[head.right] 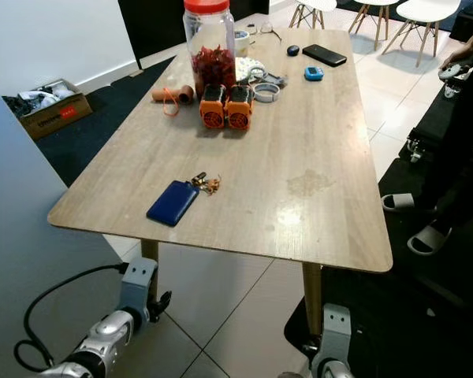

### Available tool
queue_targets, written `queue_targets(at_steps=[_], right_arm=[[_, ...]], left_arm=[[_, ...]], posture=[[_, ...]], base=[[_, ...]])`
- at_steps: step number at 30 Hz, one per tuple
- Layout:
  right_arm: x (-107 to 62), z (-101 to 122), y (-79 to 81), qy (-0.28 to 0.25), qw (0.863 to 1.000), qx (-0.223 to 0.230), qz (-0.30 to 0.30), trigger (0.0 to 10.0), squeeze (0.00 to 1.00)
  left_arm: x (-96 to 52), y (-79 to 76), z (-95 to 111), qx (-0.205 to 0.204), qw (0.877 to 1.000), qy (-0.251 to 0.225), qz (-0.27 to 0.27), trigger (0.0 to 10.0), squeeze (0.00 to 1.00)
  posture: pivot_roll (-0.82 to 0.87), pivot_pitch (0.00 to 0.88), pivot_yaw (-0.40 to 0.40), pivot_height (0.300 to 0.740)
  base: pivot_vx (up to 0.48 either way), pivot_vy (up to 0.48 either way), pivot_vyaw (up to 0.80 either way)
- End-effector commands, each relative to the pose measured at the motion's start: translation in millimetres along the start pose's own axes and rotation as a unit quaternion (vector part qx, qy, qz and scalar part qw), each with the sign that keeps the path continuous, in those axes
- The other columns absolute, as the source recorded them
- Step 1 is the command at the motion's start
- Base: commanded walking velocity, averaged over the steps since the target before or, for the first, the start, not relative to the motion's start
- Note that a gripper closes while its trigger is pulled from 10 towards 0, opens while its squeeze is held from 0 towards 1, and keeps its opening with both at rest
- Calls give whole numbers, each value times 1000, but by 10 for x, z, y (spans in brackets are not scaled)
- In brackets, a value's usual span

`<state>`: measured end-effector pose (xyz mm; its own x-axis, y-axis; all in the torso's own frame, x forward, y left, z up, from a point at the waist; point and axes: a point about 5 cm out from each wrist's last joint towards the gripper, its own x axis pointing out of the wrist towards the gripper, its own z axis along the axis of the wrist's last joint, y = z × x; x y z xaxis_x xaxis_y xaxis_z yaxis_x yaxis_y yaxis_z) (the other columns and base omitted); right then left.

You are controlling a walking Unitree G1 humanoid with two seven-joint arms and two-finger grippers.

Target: Hang keys on a hook

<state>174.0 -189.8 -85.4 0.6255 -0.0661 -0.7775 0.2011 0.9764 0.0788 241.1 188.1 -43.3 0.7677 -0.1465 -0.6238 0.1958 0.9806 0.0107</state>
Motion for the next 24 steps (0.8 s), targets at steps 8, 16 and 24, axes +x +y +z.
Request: queue_targets(at_steps=[8,16,24], right_arm=[[1,-4,4,1,1000,0,0,10000,0],[6,11,5,0,1000,-2,0,10000,0],[6,12,6,0,1000,-3,0,10000,0]], left_arm=[[-6,-9,-32,-7,1000,5,-2,10000,0],[-2,12,-3,-5,1000,2,0,10000,0],[6,6,16,10,1000,2,-1,10000,0]], posture=[[53,48,2,740],[57,44,1,740],[56,39,3,740]], base=[[-422,0,0],[-420,0,0],[-289,0,0]])
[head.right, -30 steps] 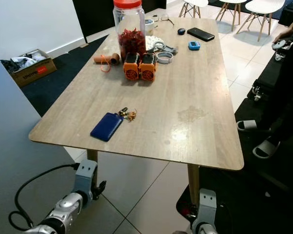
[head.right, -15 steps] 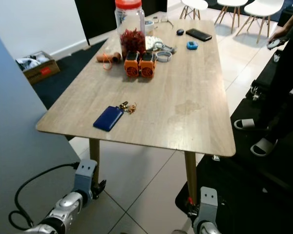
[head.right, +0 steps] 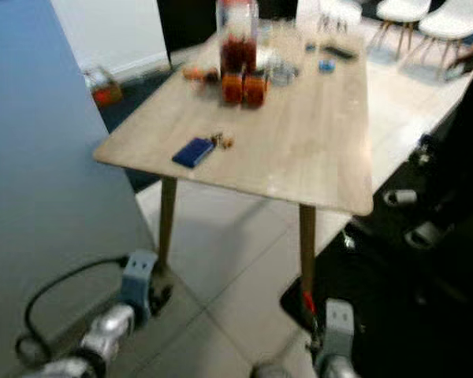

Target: Hang keys on a hook

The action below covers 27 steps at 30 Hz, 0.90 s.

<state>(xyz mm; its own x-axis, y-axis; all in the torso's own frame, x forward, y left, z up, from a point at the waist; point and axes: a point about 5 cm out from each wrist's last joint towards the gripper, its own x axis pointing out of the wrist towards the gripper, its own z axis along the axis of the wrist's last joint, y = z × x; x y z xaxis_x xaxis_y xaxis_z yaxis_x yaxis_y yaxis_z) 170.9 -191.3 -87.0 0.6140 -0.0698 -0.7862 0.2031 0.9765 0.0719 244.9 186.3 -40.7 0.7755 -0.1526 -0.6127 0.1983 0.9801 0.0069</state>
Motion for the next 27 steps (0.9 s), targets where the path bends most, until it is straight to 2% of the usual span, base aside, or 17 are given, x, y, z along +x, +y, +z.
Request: queue_targets(at_steps=[1,16,20,27], right_arm=[[11,42,26,-7,1000,-2,3,10000,0],[9,47,14,-11,1000,-2,3,10000,0],[12,66,50,-16,999,-38,17,10000,0],[16,69,88,-16,998,-52,26,10000,0]], left_arm=[[-8,11,-27,10,1000,8,1,10000,0],[7,-27,10,2,1000,-4,-3,10000,0],[5,-27,6,3,1000,-5,-3,10000,0],[2,-24,6,3,1000,-8,-1,10000,0]], posture=[[56,35,3,740],[56,43,3,740],[58,45,2,740],[58,46,0,740]], base=[[0,0,0],[0,0,0],[0,0,0],[0,0,723]])
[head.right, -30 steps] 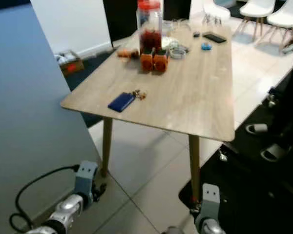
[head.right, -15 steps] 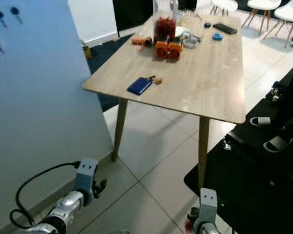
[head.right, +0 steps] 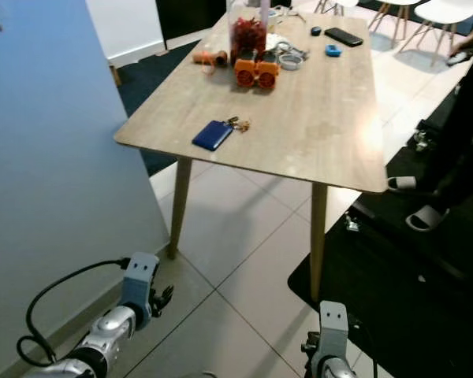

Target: Hang keys on a hook

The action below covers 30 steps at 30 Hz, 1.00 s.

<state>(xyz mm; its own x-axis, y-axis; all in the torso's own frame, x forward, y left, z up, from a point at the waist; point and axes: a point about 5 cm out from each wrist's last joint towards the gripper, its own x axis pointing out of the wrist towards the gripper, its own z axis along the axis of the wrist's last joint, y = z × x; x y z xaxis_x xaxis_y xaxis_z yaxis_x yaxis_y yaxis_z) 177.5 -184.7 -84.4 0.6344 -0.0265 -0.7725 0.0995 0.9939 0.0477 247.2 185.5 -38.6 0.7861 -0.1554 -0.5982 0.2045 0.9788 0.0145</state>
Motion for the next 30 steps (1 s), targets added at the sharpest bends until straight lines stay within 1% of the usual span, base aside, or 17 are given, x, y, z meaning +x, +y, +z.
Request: queue_targets(at_steps=[1,14,19,25,28,30], right_arm=[[1,17,7,-7,1000,-3,2,10000,0],[5,35,18,-11,1000,-10,9,10000,0],[6,41,11,-11,1000,-12,8,10000,0],[9,55,13,-14,1000,-7,6,10000,0],[11,67,12,-16,1000,-7,5,10000,0],[13,75,11,-18,1000,-5,4,10000,0]], left_arm=[[-4,-21,-24,-2,1000,1,-1,10000,0],[-6,-7,-20,-5,1000,-1,4,10000,0],[-1,-6,-13,-13,1000,-1,7,10000,0],[8,-1,16,-3,1000,-5,15,10000,0],[14,12,36,18,999,-6,30,10000,0],[18,12,38,21,999,-3,34,10000,0]], posture=[[58,46,0,740],[57,46,-2,740],[55,45,-2,740],[53,46,-3,740],[53,46,-2,740],[53,46,-2,740]], base=[[0,0,800],[0,0,800],[0,0,800],[0,0,800],[0,0,800],[0,0,800]])
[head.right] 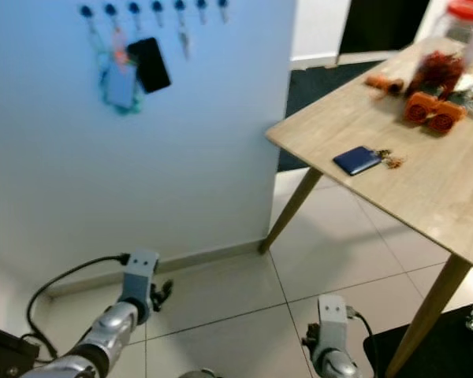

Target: Hang keys on a hook

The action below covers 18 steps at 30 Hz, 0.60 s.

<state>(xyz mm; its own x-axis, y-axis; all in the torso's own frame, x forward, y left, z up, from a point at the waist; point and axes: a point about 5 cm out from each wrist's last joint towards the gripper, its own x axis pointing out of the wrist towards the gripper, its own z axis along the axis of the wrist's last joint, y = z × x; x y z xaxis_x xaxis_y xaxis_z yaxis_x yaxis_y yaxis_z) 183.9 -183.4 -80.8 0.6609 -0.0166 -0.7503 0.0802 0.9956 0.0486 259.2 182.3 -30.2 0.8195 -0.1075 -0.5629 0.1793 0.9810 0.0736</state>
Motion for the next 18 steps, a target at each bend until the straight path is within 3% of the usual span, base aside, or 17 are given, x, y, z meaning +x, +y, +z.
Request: queue_targets(at_steps=[1,6,18], right_arm=[[0,7,-12,-2,1000,2,-4,10000,0],[3,21,-15,-5,1000,6,-5,10000,0],[20,85,-9,-15,1000,17,-7,10000,0]], left_arm=[[-33,14,-101,6,1000,18,8,10000,0],[-20,30,-70,30,999,18,28,10000,0],[8,-13,-12,32,999,9,20,10000,0]], posture=[[51,42,-3,740],[50,33,-3,740],[51,26,0,740]], base=[[0,0,800],[0,0,800],[0,0,800]])
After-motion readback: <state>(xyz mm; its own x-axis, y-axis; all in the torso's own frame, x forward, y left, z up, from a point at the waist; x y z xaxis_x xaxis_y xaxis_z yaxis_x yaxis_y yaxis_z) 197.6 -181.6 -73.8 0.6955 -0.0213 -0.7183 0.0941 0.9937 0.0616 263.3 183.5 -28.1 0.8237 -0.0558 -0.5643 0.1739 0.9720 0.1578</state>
